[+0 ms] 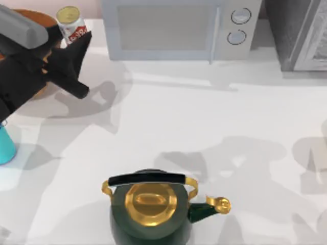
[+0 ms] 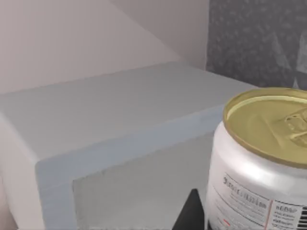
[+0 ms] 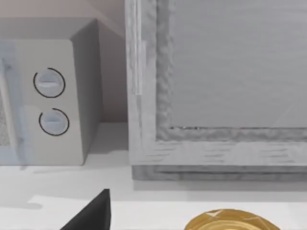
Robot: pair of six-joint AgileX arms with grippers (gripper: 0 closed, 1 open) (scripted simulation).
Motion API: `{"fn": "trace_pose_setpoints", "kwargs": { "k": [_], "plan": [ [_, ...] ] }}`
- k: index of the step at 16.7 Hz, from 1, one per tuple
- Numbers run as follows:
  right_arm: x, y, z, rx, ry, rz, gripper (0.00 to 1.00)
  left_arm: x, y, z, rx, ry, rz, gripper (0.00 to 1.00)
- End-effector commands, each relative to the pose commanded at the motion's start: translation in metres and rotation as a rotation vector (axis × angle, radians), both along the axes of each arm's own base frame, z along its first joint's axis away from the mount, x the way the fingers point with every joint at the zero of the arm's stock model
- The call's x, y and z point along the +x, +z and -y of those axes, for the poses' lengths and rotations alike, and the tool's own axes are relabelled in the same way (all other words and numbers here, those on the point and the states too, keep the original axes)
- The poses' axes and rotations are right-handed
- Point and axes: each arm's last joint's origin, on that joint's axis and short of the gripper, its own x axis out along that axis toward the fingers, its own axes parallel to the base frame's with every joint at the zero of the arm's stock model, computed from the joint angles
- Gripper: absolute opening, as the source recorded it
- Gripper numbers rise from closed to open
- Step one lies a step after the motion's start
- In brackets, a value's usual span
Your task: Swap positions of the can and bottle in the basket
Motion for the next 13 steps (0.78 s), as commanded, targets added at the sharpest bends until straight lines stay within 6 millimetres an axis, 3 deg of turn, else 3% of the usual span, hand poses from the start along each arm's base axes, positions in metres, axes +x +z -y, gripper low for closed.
{"fn": "trace_pose_setpoints", "kwargs": {
  "k": [6, 9, 13],
  "plan": [
    [0.000, 0.000, 0.000, 0.000, 0.000, 0.000, 1.00, 0.078, -0.052, 0.053, 0.004, -0.326, 0.014, 0.00],
    [0.000, 0.000, 0.000, 0.000, 0.000, 0.000, 1.00, 0.101, -0.090, 0.077, 0.005, -0.481, 0.018, 0.00],
    [0.000, 0.000, 0.000, 0.000, 0.000, 0.000, 1.00, 0.116, -0.140, 0.102, 0.006, -0.663, 0.010, 0.00]
  ]
}}
